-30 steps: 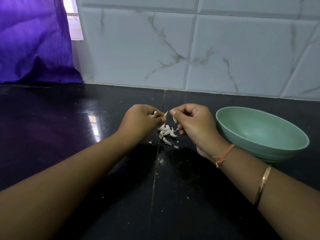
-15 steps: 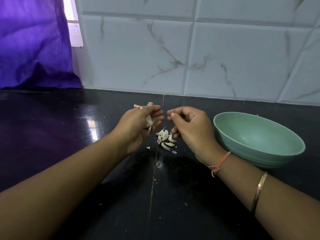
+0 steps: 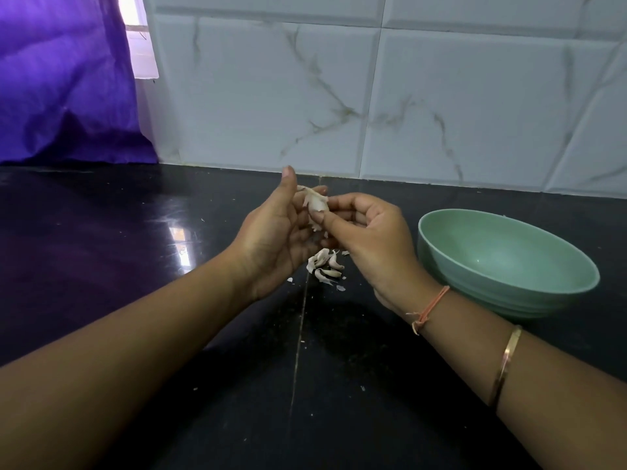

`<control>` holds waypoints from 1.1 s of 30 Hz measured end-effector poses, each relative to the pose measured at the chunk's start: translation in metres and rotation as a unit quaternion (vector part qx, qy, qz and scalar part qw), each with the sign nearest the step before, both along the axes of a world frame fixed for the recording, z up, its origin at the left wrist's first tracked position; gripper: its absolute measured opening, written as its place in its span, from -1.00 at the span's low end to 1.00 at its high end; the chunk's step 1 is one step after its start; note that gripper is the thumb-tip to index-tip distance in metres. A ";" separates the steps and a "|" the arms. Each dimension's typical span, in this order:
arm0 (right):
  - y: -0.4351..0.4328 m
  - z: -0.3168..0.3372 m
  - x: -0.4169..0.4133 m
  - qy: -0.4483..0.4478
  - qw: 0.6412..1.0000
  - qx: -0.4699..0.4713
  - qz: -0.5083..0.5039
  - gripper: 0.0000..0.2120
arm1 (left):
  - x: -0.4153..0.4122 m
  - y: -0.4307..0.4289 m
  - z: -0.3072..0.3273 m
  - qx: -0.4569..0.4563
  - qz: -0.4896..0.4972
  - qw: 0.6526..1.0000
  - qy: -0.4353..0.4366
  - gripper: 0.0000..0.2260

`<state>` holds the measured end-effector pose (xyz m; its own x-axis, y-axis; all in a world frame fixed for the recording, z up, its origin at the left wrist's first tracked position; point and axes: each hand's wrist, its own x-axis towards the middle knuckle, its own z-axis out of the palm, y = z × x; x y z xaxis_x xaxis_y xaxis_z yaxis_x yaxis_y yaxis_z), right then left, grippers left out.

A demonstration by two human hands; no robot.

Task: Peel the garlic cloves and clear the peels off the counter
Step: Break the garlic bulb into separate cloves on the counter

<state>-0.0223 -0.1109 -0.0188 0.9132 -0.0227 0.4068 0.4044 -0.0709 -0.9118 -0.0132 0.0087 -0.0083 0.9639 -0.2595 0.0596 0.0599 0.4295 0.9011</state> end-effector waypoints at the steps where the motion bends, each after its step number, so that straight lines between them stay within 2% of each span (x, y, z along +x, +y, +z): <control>1: -0.001 0.000 0.001 0.009 1.000 0.007 -0.004 -0.93 | 0.001 0.001 -0.001 -0.002 0.002 1.000 -0.001 -0.45; 4: -0.001 0.001 0.001 0.023 0.999 0.047 0.009 -0.91 | 0.000 0.000 -0.001 0.009 0.000 1.000 -0.028 -0.47; 7: -0.001 0.003 0.000 0.031 0.998 0.056 0.028 -0.91 | -0.001 -0.001 -0.003 0.045 0.024 0.995 -0.080 -0.69; 10: 0.000 0.004 -0.002 0.033 0.996 0.060 0.065 -0.89 | 0.000 0.000 -0.004 0.040 0.059 0.994 -0.083 -0.83; 14: 0.003 0.004 -0.006 0.046 0.993 0.059 0.094 -0.88 | 0.001 0.000 -0.005 0.028 0.080 0.993 -0.082 -0.82; 20: 0.005 -0.003 0.000 -0.017 0.999 -0.036 0.015 -0.85 | 0.002 0.000 -0.003 0.022 0.084 0.996 -0.025 -0.79; 23: 0.005 -0.006 0.001 -0.019 0.998 -0.067 0.010 -0.83 | 0.003 0.000 -0.001 0.000 0.080 0.997 0.018 -0.79; 33: 0.003 -0.001 0.000 0.004 0.997 -0.061 0.040 -0.86 | 0.005 -0.001 0.002 -0.042 0.098 0.990 0.087 -0.80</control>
